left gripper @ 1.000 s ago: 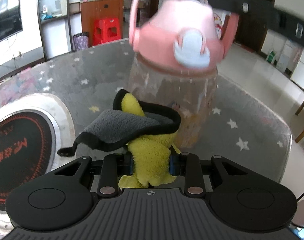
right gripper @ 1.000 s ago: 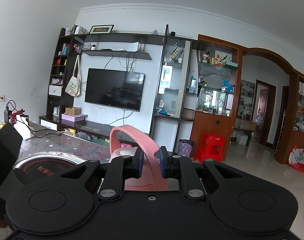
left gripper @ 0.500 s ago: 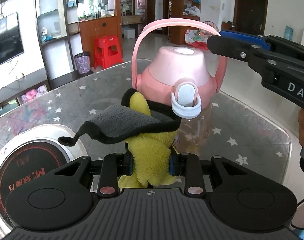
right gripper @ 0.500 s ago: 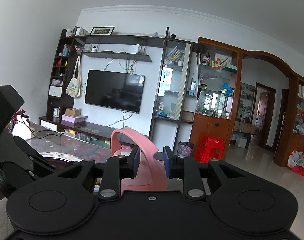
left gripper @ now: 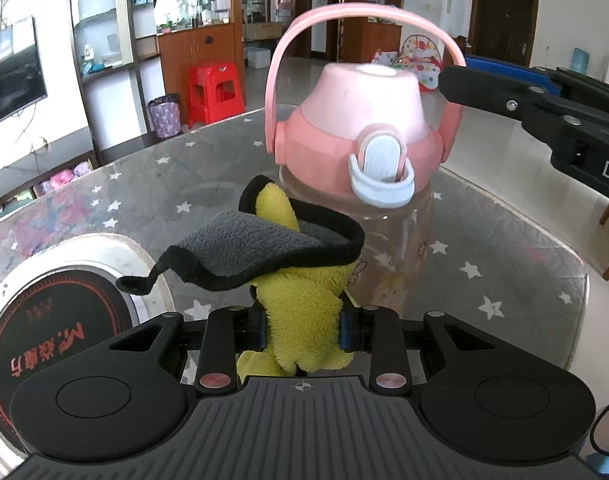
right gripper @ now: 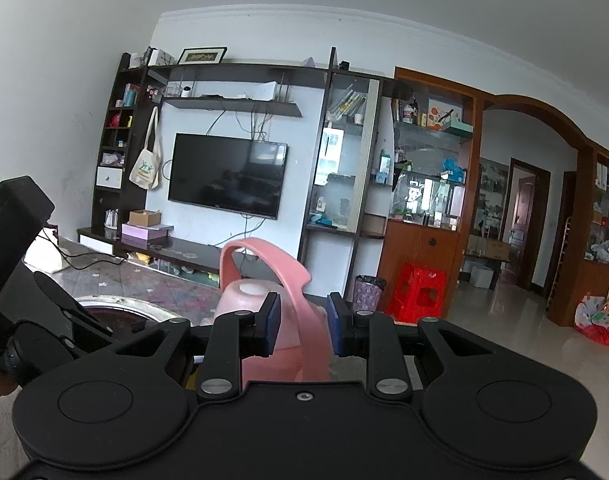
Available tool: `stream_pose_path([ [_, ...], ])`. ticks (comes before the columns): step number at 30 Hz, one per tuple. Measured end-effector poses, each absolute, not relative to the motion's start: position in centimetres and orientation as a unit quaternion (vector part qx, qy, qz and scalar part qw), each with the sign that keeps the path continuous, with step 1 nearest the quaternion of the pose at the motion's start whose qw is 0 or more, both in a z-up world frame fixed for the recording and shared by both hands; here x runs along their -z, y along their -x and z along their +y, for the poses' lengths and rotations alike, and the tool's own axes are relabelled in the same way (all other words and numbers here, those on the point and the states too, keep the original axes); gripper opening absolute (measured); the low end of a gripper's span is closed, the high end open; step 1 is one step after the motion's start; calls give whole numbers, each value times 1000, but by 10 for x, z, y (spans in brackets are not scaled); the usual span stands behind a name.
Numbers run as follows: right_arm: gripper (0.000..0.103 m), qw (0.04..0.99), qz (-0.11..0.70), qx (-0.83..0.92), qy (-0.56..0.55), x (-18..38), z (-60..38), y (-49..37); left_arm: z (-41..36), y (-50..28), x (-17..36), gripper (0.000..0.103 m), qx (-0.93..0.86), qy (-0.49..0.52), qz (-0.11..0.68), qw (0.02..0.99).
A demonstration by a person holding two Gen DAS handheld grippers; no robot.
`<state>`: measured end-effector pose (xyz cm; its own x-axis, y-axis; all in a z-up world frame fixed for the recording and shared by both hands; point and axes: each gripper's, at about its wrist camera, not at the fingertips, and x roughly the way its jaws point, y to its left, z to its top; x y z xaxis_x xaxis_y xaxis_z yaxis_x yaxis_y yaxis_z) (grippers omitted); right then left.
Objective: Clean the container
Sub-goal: 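Rub the bottle body up and down on the cloth with the right tool, then lower the bottle with the right tool, wiping its body along the cloth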
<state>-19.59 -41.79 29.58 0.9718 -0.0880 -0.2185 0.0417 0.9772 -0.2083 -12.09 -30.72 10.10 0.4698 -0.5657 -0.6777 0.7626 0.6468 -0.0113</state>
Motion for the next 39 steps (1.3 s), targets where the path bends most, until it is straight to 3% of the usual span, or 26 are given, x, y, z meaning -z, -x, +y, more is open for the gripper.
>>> stream_pose_path([
  [27,27,987,135,37,83,-300,-435,203,-299,117,-50,31,377,-135,382,833],
  [37,27,987,141,40,72,-304,-445,202,-296,129,-60,31,376,-126,381,835],
  [39,21,987,141,39,71,-302,-445,203,-295,132,-66,31,379,-125,375,837],
])
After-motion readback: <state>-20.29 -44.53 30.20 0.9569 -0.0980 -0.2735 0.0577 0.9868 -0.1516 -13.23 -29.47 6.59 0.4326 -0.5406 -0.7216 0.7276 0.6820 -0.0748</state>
